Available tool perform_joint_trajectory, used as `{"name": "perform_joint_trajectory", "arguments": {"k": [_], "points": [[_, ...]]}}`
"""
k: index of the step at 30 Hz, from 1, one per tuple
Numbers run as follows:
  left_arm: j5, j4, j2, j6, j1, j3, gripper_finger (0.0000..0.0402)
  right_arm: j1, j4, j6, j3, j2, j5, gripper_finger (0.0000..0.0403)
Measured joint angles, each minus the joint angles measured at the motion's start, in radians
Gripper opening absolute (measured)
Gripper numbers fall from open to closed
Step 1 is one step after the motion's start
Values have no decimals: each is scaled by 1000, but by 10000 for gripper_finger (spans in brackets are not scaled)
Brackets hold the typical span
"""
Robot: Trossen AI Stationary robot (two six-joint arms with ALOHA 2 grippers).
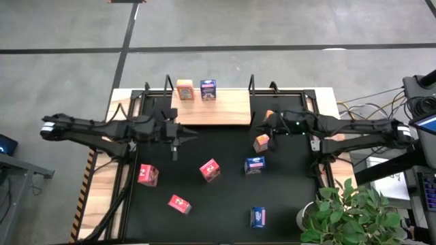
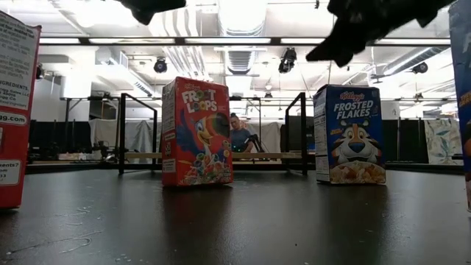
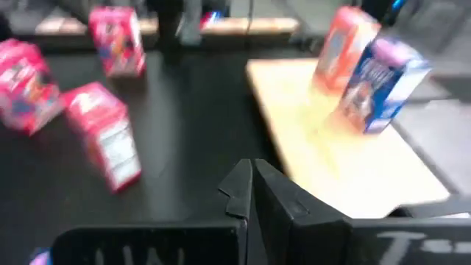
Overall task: Stack cereal on shelf
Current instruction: Put the top blue cereal box on the shelf aligned with other blue cereal box
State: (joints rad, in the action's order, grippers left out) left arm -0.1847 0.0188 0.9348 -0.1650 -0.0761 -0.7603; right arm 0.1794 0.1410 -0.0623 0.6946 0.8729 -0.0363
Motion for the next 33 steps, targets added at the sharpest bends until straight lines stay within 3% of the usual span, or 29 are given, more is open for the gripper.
{"name": "perform_joint_trajectory", "arguments": {"k": [9,15,24,33], "points": [[-1,-5,-18,-10,0,29,48,-7,486,130,172,55,-36,9],[-1,-3,-2,-17,0,25,48,-89,502,201,191,80,-76,9],[-1,-8,16,-17,0,23,48,-254,489,249,227,169,-5,9],[-1,-8,23,-17,0,23,48,-278,531,238,287,277,62,9]]}}
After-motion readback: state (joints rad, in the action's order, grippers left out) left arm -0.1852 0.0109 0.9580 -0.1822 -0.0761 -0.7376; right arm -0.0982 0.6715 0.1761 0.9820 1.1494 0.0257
